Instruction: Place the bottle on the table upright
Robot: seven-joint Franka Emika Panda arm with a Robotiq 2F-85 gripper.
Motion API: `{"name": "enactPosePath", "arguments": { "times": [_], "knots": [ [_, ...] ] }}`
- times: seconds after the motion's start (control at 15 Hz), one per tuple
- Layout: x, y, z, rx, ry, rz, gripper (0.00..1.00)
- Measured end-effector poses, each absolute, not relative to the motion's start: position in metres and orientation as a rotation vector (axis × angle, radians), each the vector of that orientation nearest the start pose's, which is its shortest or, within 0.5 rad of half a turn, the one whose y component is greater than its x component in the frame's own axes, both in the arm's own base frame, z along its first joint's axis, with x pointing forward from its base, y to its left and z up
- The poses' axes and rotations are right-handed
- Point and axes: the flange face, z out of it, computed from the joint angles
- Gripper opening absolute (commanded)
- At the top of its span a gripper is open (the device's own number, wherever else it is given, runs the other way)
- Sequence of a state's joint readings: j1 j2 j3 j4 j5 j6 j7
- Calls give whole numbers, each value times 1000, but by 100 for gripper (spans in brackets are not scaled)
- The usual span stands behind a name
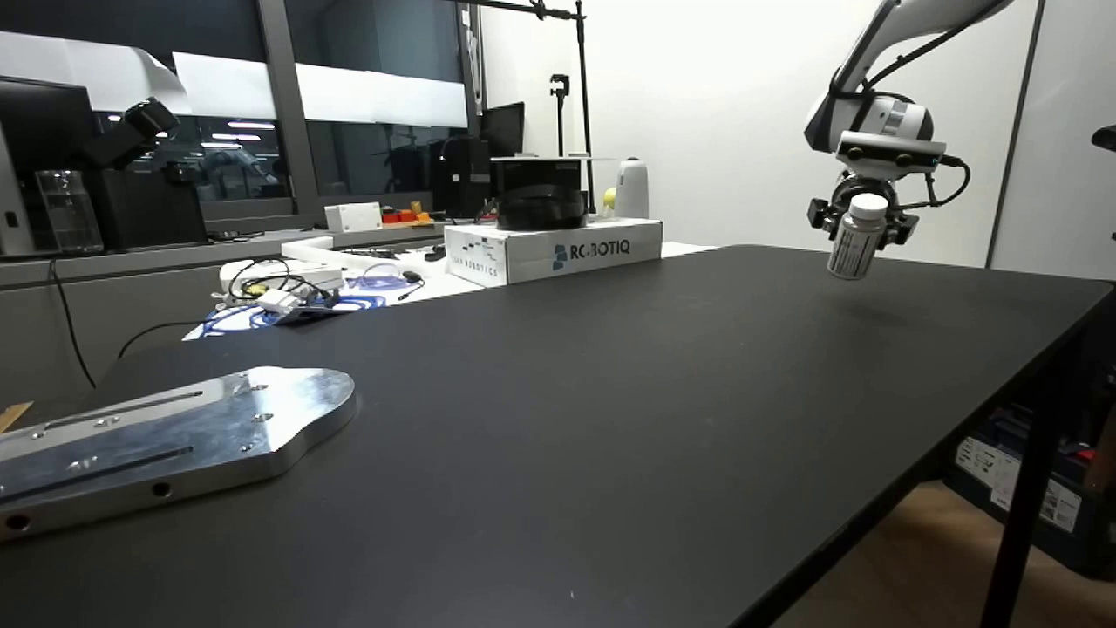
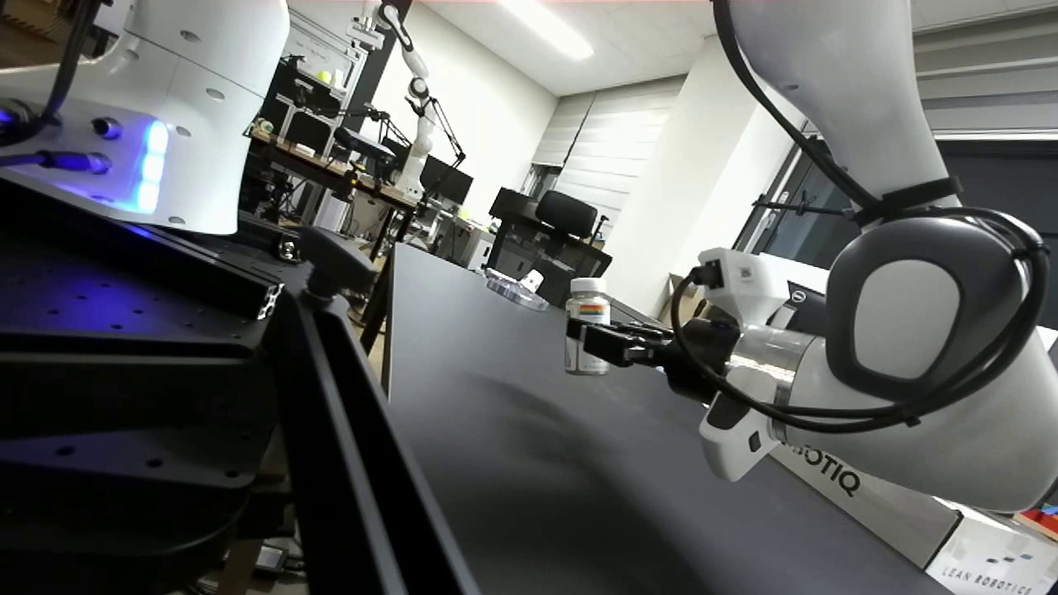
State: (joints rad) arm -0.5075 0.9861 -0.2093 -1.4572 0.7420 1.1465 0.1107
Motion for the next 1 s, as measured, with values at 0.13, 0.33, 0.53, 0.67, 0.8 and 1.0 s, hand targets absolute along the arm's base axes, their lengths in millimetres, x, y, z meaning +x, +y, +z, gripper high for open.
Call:
{"name": "enactPosePath", "arguments": {
  "times": [0.13,0.33,0.53,0.67,0.8,1.0],
  "knots": [
    [496,-298,92,-1671,1010,1132,31],
    [502,-305,82,-1636,1033,1110,31],
    [508,-311,75,-1609,1052,1100,31],
    [511,-315,72,-1594,1066,1093,31],
    [514,-319,70,-1582,1080,1086,31],
    [518,-324,68,-1564,1104,1084,31]
  ]
}}
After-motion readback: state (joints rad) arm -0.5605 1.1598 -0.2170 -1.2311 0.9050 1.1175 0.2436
